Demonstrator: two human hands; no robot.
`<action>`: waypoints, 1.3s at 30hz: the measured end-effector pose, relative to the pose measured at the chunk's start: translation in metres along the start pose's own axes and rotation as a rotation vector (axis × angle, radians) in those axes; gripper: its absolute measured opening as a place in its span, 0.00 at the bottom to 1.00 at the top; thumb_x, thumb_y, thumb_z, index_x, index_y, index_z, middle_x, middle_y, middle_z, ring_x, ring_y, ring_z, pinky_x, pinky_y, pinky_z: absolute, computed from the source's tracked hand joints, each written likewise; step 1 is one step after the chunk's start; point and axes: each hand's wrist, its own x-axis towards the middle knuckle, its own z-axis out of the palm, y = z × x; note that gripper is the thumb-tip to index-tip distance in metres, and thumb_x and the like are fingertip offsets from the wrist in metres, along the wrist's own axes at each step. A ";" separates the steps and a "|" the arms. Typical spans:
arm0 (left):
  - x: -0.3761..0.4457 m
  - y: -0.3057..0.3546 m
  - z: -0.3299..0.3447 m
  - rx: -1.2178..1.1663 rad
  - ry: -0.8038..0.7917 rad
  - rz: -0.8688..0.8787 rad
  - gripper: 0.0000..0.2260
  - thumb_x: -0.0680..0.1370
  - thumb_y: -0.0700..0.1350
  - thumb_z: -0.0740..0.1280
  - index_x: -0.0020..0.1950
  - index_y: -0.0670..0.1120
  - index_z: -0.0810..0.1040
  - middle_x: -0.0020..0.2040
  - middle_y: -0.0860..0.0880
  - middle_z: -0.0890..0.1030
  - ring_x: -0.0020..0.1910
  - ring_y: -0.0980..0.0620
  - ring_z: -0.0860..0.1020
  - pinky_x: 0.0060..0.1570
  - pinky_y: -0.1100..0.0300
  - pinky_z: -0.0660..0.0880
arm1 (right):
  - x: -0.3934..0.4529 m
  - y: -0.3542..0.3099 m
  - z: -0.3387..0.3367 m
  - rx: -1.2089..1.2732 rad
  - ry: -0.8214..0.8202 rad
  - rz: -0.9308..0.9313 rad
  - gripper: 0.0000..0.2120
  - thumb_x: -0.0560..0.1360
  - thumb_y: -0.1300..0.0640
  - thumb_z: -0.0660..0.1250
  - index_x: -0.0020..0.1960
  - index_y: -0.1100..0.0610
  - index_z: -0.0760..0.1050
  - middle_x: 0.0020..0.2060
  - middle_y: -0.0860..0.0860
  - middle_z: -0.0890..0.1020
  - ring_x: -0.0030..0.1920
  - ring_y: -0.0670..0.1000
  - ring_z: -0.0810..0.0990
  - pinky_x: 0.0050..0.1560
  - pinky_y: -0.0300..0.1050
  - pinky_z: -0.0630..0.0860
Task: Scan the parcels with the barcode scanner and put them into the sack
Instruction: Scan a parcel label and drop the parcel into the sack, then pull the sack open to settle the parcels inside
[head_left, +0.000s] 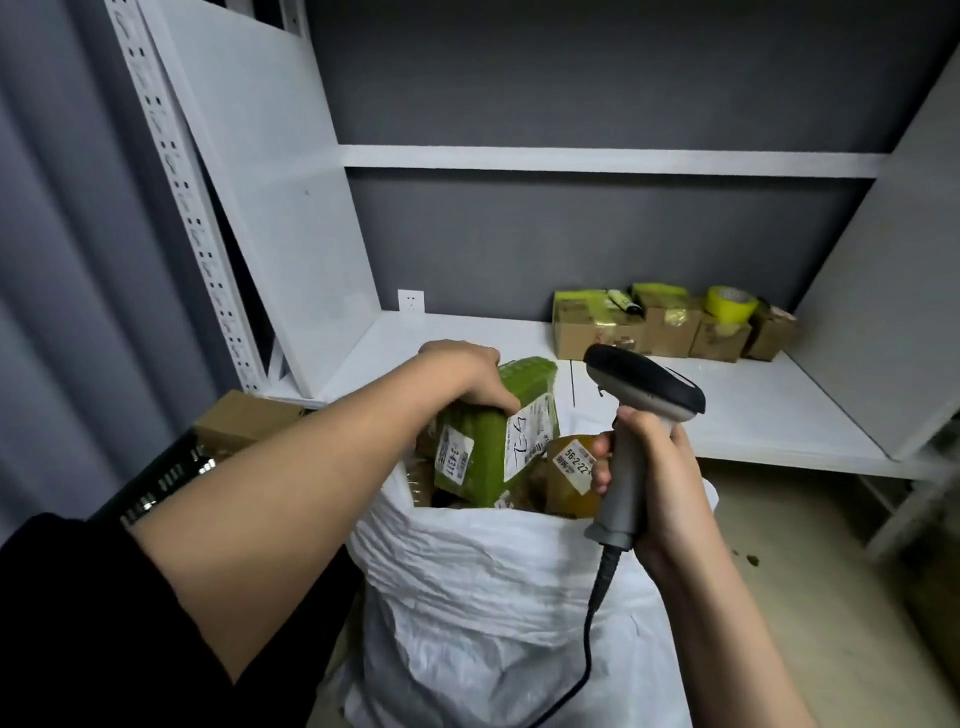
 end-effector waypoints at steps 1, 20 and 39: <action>0.000 -0.003 -0.003 -0.045 -0.078 0.003 0.28 0.74 0.60 0.65 0.69 0.47 0.68 0.63 0.46 0.75 0.51 0.44 0.76 0.49 0.55 0.75 | 0.001 0.000 -0.004 -0.017 0.011 -0.005 0.09 0.79 0.60 0.63 0.57 0.58 0.67 0.29 0.52 0.77 0.25 0.49 0.70 0.27 0.40 0.68; 0.055 -0.086 0.075 -0.350 0.180 -0.239 0.26 0.79 0.61 0.53 0.72 0.47 0.66 0.70 0.41 0.67 0.67 0.40 0.68 0.64 0.50 0.67 | 0.073 0.022 -0.126 -0.682 0.416 0.268 0.24 0.71 0.59 0.74 0.63 0.63 0.69 0.48 0.61 0.80 0.41 0.58 0.79 0.36 0.47 0.71; 0.158 -0.164 0.125 -0.679 0.454 -0.208 0.14 0.81 0.47 0.62 0.54 0.38 0.80 0.58 0.36 0.79 0.58 0.37 0.76 0.56 0.51 0.71 | 0.123 0.042 -0.076 -0.649 0.448 -0.128 0.19 0.72 0.66 0.68 0.60 0.55 0.69 0.52 0.54 0.79 0.51 0.55 0.78 0.48 0.46 0.73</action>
